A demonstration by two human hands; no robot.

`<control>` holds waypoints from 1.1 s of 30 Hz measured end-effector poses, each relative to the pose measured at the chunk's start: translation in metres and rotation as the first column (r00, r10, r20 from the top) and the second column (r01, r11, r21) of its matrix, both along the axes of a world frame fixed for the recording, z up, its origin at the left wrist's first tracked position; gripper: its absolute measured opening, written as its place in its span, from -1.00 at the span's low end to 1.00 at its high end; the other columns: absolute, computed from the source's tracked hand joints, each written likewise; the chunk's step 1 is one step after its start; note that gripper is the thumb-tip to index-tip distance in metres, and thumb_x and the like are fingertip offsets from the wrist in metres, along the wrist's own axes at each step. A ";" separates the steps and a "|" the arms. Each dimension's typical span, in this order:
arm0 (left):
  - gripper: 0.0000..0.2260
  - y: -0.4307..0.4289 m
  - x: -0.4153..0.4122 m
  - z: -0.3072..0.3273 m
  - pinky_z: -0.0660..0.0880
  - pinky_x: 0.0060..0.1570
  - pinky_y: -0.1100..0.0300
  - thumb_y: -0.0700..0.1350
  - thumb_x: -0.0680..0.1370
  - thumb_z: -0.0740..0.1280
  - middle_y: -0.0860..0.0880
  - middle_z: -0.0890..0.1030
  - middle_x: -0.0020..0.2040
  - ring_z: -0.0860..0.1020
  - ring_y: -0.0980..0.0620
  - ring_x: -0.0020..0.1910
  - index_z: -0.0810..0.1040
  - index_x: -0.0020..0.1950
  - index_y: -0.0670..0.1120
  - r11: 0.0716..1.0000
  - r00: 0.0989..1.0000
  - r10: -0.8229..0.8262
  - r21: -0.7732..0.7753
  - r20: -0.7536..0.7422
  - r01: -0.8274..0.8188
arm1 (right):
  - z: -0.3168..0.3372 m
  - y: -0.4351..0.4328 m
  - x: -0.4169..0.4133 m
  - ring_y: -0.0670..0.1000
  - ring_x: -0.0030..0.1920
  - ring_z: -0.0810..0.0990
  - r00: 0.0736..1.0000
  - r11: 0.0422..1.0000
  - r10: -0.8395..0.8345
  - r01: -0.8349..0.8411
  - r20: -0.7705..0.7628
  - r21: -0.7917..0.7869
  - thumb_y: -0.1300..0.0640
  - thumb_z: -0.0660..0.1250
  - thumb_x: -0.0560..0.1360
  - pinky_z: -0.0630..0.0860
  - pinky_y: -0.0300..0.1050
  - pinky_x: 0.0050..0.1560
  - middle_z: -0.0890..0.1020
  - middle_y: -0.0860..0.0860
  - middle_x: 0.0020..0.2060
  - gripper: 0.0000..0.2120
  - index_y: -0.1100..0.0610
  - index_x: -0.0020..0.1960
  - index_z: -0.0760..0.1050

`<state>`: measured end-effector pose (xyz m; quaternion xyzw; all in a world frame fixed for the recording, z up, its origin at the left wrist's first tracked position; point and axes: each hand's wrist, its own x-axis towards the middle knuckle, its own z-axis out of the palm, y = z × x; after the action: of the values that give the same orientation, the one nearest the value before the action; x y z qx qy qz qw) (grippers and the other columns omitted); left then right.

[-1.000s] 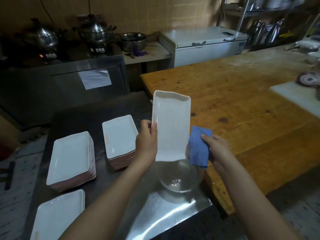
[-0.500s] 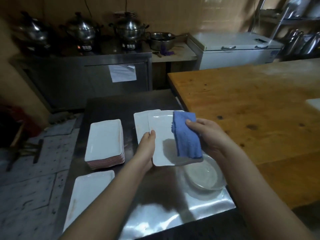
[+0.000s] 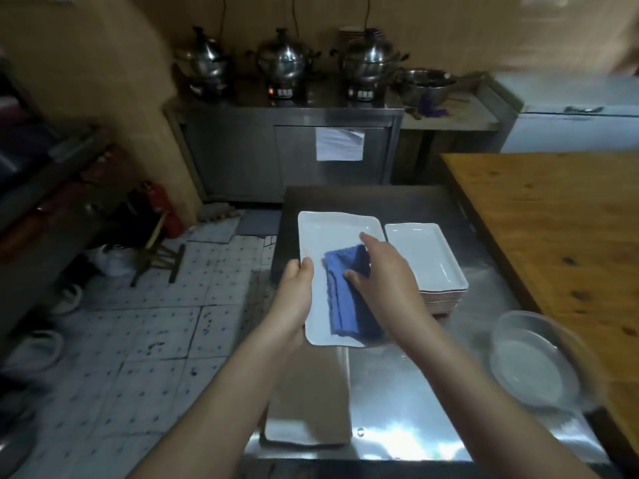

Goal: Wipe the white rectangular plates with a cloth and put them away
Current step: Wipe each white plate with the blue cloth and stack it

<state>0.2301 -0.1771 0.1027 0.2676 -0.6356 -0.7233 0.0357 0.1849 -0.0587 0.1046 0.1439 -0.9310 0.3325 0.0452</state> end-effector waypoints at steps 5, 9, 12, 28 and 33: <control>-0.79 -0.027 0.022 0.011 0.54 0.04 -0.07 0.02 0.65 0.04 -0.11 0.59 0.02 0.59 -0.12 0.00 0.40 0.12 -0.03 0.999 0.999 0.046 -0.002 -0.024 -0.046 | -0.003 -0.035 0.028 0.14 0.34 0.34 0.980 0.974 0.154 -0.130 -0.125 0.183 0.05 0.18 0.59 0.27 -0.04 0.34 0.34 0.13 0.36 -0.55 0.19 0.43 0.26; -0.71 -0.038 0.031 0.013 0.48 0.06 0.08 0.04 0.65 0.00 -0.05 0.55 0.09 0.54 -0.05 0.03 0.41 0.25 0.01 0.996 0.996 0.076 -0.045 -0.054 -0.078 | -0.012 -0.060 0.049 0.10 0.53 -0.04 0.922 0.878 0.385 -0.350 -0.047 0.326 0.07 -0.04 0.65 -0.10 -0.03 0.47 0.04 0.13 0.53 -0.51 0.24 0.52 0.04; -0.63 -0.042 0.038 0.012 0.39 0.18 0.15 0.05 0.65 -0.02 -0.01 0.52 0.14 0.50 0.02 0.10 0.41 0.35 -0.02 0.994 0.997 0.057 -0.086 -0.058 -0.062 | -0.010 -0.080 0.041 -0.04 0.53 -0.19 0.913 0.872 0.405 -0.370 -0.047 0.321 0.02 -0.10 0.65 -0.24 -0.08 0.46 -0.08 -0.01 0.55 -0.49 0.10 0.56 -0.11; -0.71 -0.059 0.047 0.017 0.50 0.08 0.05 -0.03 0.66 0.03 -0.06 0.61 -0.05 0.58 -0.07 0.00 0.53 0.11 -0.03 0.985 0.997 0.007 -0.172 -0.073 -0.020 | -0.009 -0.088 0.046 -0.05 0.53 -0.21 0.928 0.853 0.360 -0.284 -0.099 0.438 -0.02 -0.15 0.64 -0.26 0.02 0.45 -0.11 -0.07 0.55 -0.49 0.02 0.56 -0.15; -0.72 -0.057 0.049 0.020 0.49 -0.09 0.12 -0.05 0.65 0.08 -0.13 0.63 -0.08 0.60 -0.11 -0.09 0.50 -0.16 -0.03 0.980 0.998 -0.030 -0.200 -0.052 0.019 | 0.004 -0.076 -0.008 0.00 0.53 -0.19 0.951 0.815 0.252 -0.108 -0.179 0.570 -0.05 -0.16 0.65 -0.28 0.08 0.45 -0.11 -0.08 0.55 -0.51 -0.02 0.56 -0.10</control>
<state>0.2787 -0.2345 0.1225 0.2351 -0.7070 -0.6632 0.0708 0.1771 -0.1351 0.1082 0.2790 -0.9560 0.0314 0.0848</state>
